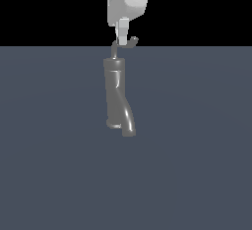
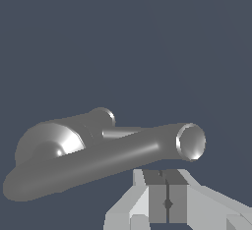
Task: Turn on the faucet by rotating a designated handle.
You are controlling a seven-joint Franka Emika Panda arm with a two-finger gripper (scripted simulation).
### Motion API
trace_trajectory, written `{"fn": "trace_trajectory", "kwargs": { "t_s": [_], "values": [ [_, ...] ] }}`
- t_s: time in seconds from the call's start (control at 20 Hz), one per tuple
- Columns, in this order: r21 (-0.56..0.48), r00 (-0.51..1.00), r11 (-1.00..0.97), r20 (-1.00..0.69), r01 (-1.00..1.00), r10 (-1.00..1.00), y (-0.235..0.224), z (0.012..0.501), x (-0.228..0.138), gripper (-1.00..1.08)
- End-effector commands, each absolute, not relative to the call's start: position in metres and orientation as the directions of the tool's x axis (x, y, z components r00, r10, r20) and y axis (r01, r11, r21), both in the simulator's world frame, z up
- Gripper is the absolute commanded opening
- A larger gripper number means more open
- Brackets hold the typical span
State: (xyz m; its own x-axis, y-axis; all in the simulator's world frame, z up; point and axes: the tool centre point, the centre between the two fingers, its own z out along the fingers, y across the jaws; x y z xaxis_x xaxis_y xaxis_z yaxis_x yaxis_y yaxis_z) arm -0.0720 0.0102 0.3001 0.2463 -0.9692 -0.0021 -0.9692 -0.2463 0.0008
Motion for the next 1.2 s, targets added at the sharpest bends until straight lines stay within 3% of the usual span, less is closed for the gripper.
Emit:
{"fn": "trace_trajectory", "kwargs": {
  "t_s": [0.0, 1.15],
  "values": [
    [0.000, 0.245, -0.245, -0.002, -0.969, -0.969, 0.008, 0.300, -0.070, -1.00],
    [0.000, 0.212, -0.212, 0.000, -0.977, -0.977, -0.050, 0.300, -0.017, -1.00]
  ]
}}
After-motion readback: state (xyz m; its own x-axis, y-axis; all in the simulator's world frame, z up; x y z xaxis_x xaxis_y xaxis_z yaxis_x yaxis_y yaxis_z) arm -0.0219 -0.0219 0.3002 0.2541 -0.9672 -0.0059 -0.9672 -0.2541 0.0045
